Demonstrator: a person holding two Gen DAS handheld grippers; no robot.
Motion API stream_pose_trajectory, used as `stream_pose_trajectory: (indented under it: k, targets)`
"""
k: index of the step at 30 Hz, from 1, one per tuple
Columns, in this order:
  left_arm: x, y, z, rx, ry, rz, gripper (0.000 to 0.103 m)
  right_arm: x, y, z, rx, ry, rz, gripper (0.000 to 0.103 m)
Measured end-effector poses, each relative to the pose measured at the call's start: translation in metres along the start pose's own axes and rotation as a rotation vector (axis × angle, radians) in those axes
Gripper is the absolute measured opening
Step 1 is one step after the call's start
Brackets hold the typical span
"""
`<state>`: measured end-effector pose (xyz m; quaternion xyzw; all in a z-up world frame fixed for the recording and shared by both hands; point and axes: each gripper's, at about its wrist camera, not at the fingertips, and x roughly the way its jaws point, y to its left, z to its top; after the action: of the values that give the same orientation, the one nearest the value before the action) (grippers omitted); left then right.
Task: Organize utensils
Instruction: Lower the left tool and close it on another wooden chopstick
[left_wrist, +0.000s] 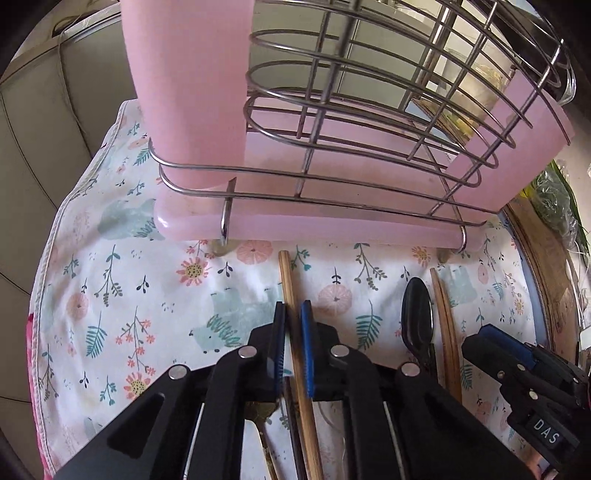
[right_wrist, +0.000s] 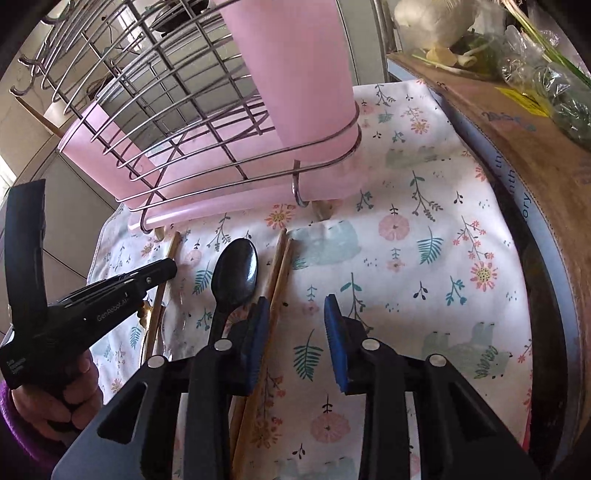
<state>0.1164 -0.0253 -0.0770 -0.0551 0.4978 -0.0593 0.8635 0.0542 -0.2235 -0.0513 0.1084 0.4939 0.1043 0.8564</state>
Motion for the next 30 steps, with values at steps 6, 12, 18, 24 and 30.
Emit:
stream_pose_trajectory:
  k: [6,12,18,24,30]
  targets:
    - [-0.006,0.003,-0.003,0.003,-0.023,0.008,0.008,0.012,0.007,0.005,-0.010,0.024,-0.032,0.031]
    - [-0.012,0.001,-0.004,0.007,-0.046,0.008,0.008,0.015,0.013,0.009,-0.023,0.028,-0.052,0.031]
    - [-0.022,-0.002,-0.008,0.016,-0.064,0.008,0.007,0.023,0.023,0.012,-0.046,0.036,-0.083,0.031]
    - [-0.026,0.004,-0.008,0.008,-0.068,0.000,0.006,0.024,0.020,0.013,-0.047,0.027,-0.100,0.019]
    - [-0.031,0.010,-0.008,0.001,-0.068,-0.005,0.006,0.020,0.013,0.012,-0.022,0.017,-0.081,0.007]
